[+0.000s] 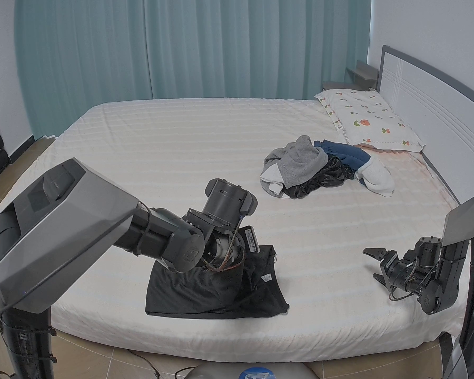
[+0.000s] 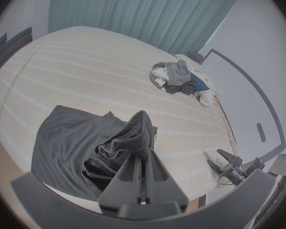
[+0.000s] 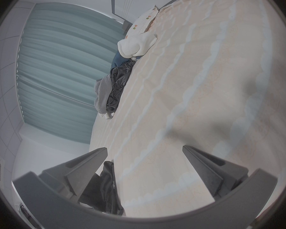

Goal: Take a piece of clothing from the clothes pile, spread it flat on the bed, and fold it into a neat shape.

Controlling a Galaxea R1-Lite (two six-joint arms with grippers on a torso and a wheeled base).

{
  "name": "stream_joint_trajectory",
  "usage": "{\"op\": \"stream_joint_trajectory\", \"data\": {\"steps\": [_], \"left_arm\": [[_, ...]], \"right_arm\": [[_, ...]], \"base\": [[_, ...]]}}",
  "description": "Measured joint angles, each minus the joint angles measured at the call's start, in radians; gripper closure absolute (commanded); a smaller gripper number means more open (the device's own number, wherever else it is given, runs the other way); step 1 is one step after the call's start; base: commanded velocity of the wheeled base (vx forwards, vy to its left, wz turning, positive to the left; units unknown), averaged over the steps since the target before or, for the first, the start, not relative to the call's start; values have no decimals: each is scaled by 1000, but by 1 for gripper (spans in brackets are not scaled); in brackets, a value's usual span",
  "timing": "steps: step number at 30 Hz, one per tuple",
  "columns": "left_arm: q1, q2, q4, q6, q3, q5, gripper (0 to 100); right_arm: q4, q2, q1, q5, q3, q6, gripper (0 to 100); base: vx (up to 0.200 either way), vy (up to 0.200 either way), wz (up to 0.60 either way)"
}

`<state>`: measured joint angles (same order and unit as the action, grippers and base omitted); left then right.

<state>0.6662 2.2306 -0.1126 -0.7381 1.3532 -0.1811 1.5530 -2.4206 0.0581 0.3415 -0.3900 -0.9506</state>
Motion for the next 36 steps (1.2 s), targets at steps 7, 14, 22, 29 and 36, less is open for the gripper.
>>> {"op": "stream_joint_trajectory", "data": {"steps": [7,14,22,29,36], "left_arm": [[3,32,-44,-29,8,16,0],[0,56,-52,-76,1,31,0],[-72,46,-52,-99,-62,36,0],[-199,-14,-79,-118,-204,81,0],[-281,-64,-265,-179,-373,135,0]], "right_arm": [[0,0,0,1,1,5,0],[0,0,0,1,0,5,0],[0,0,0,1,1,6,0],[0,0,0,1,2,6,0],[0,0,0,1,2,7,0]], "base": [[0,0,0],[0,0,0],[0,0,0],[0,0,0],[0,0,0]]}}
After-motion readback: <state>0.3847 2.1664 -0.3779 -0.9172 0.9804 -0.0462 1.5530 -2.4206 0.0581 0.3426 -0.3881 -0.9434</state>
